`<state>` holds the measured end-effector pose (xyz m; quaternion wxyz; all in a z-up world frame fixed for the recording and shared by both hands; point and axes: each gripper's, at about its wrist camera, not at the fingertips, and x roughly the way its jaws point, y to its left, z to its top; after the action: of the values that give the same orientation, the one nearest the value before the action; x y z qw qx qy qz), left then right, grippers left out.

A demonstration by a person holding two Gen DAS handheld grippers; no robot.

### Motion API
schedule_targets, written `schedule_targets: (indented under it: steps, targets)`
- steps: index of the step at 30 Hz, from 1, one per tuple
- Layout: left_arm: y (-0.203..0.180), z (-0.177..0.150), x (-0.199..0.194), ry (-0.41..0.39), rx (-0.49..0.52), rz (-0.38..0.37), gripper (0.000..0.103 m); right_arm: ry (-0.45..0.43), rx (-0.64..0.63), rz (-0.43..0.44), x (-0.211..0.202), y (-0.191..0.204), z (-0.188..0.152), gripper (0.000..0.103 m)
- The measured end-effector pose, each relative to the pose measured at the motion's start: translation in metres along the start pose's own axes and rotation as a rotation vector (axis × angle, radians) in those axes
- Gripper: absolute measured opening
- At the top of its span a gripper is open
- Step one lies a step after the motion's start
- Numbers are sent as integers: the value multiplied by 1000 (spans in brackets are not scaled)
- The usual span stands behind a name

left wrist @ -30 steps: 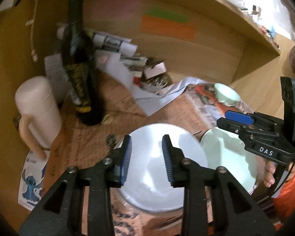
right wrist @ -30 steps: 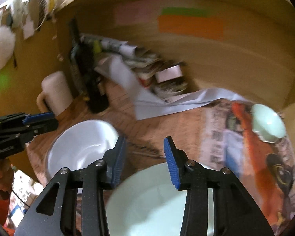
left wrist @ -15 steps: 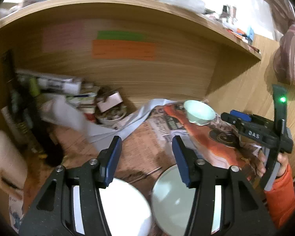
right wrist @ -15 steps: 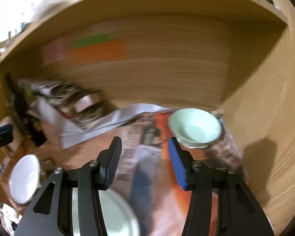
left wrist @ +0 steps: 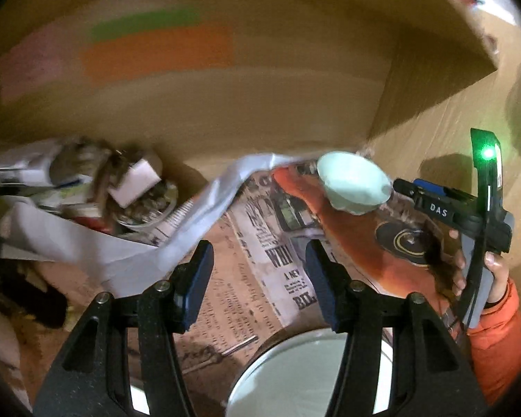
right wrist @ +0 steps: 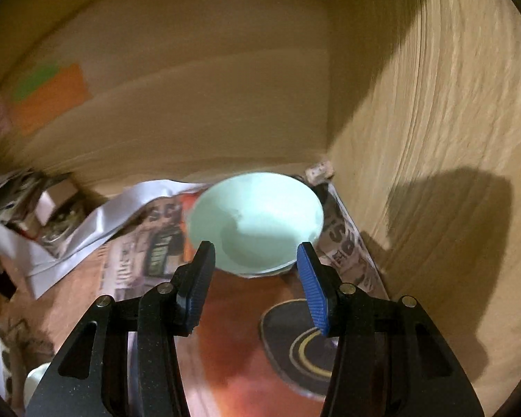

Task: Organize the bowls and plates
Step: 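Open both grippers and move them to the small mint green bowl, then close both grippers on the mint green bowl rim and lift it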

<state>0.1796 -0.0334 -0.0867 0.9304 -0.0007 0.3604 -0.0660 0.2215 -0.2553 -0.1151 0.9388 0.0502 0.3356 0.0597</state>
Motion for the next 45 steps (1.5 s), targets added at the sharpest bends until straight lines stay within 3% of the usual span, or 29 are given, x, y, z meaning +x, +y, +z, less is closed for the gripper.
schedule_targets:
  steps: [4, 8, 16, 26, 39, 45]
  targets:
    - [3, 12, 43, 127, -53, -58, 55, 43, 32, -10, 23, -10, 1, 46]
    - [3, 20, 69, 169, -86, -55, 55, 78, 80, 18, 40, -21, -1, 46]
    - [-15, 40, 101, 158, -25, 24, 55, 100, 87, 9, 56, -28, -5, 48]
    - [-29, 56, 132, 176, 21, 53, 55, 115, 42, -6, 61, -26, -9, 35]
    - [-36, 62, 157, 218, 33, 73, 55, 137, -97, 141, 51, 6, -19, 28]
    - [-26, 63, 175, 254, 4, 100, 55, 134, -135, 165, 44, 12, -22, 26]
